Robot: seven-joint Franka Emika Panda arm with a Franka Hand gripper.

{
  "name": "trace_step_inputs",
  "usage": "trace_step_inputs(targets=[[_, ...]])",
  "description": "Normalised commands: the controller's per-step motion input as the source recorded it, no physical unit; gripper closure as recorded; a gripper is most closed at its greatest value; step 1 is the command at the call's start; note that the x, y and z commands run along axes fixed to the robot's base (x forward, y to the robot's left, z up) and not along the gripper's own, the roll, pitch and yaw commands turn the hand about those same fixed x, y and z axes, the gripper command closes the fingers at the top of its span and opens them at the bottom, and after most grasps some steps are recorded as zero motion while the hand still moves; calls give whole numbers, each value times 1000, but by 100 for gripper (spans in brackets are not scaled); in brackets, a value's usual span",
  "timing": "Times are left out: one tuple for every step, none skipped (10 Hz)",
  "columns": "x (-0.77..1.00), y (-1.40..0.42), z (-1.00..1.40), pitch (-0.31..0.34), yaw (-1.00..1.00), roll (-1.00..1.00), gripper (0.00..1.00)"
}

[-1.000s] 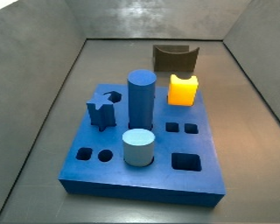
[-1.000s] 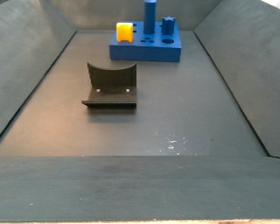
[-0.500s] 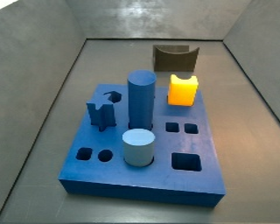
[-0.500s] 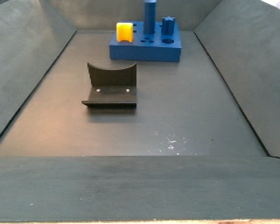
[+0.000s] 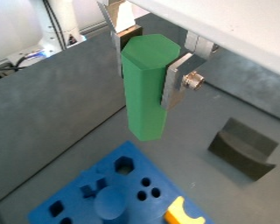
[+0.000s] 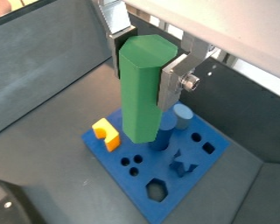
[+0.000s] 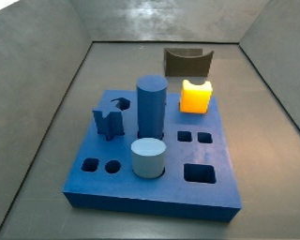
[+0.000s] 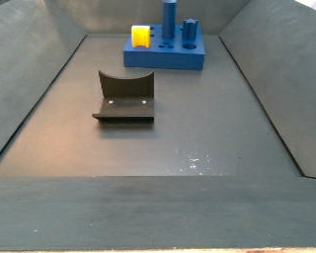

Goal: Pick up the hexagon object. Move up. Place the hexagon object on the fixture. Regrasp the hexagon object. Move to above the board. Insert the hexagon object.
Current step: Insert the hexagon object.

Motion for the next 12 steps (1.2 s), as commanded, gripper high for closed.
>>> trace_step_inputs(targets=[[-234,243,-454,0,-643,-40,100],[-369,226,-726,0,-720,0,100],[-431,343,-966,6,-663,-60,100],[-457,326,-1000,0,-674,-87,100],[-460,197,-1000,-19,-711,-54,100],[-529,146,-994,-50,-694,-76,100],[-240,0,-606,-171,-497,-263,100],[0,-31,-469,-219,-311,-311,100],[0,-46,-443,-239,-314,-324,100],[0,-6,-491,-229,-317,-300,100],[0,0,-606,-180,-243,-247,100],[0,0,-571,-181,-160,-261,100]])
